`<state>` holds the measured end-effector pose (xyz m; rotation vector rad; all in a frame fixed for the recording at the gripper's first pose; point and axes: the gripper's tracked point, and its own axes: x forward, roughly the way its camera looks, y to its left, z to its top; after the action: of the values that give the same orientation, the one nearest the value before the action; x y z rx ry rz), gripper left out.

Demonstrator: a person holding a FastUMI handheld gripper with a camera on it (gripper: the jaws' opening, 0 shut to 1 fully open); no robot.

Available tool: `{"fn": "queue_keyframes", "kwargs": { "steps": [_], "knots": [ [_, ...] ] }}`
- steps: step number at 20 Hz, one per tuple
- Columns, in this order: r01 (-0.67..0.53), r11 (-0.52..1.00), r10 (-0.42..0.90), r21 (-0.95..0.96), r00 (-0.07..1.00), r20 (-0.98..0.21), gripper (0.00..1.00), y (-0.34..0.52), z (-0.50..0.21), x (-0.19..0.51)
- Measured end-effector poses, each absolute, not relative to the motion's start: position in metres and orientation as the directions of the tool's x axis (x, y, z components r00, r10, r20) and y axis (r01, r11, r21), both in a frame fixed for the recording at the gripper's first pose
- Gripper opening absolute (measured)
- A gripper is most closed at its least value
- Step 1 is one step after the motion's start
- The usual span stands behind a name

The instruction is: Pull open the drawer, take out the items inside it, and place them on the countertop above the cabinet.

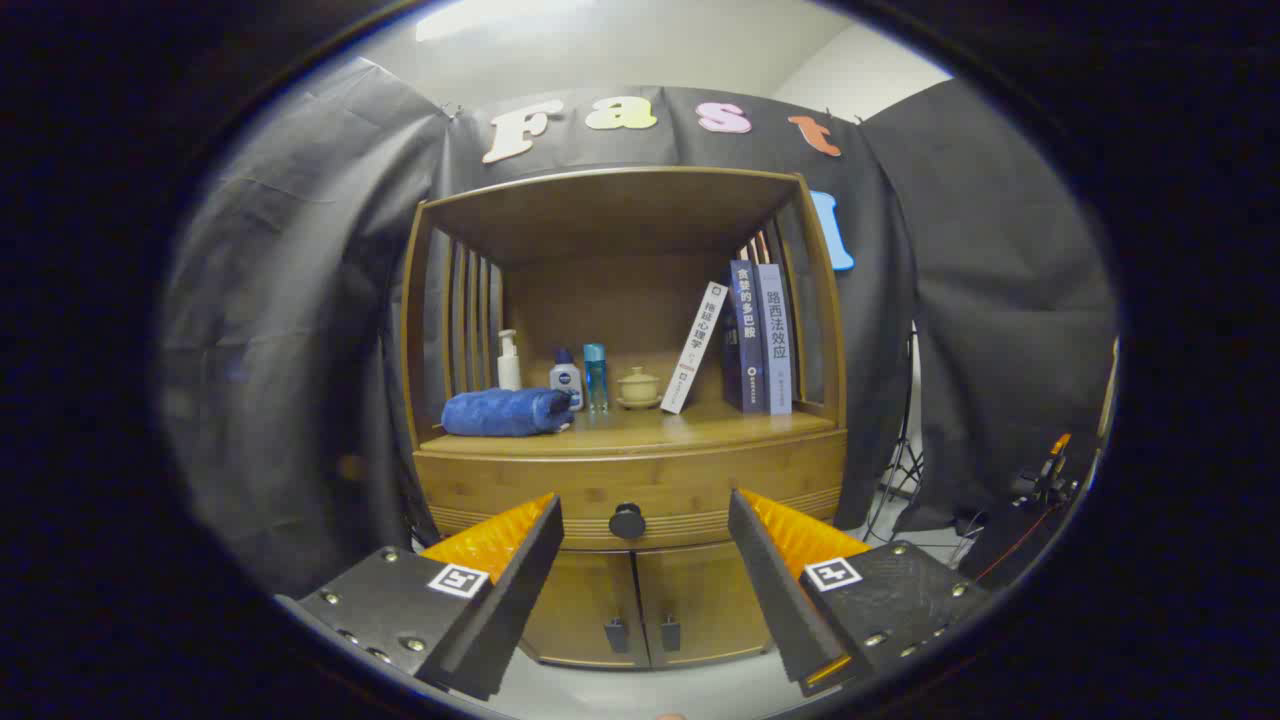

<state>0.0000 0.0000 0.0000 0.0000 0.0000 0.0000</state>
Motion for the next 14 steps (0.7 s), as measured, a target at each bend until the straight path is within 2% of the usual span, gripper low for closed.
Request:
{"fn": "queue_keyframes", "kwargs": {
  "steps": [9, 14],
  "knots": [
    [-0.014, 1.0, 0.014, 0.011, 1.0, 0.014, 0.99, 0.001, -0.004, 0.0],
    [-0.076, 0.997, 0.076, 0.004, 0.997, 0.025, 0.99, 0.019, -0.002, -0.003]
  ]
}}
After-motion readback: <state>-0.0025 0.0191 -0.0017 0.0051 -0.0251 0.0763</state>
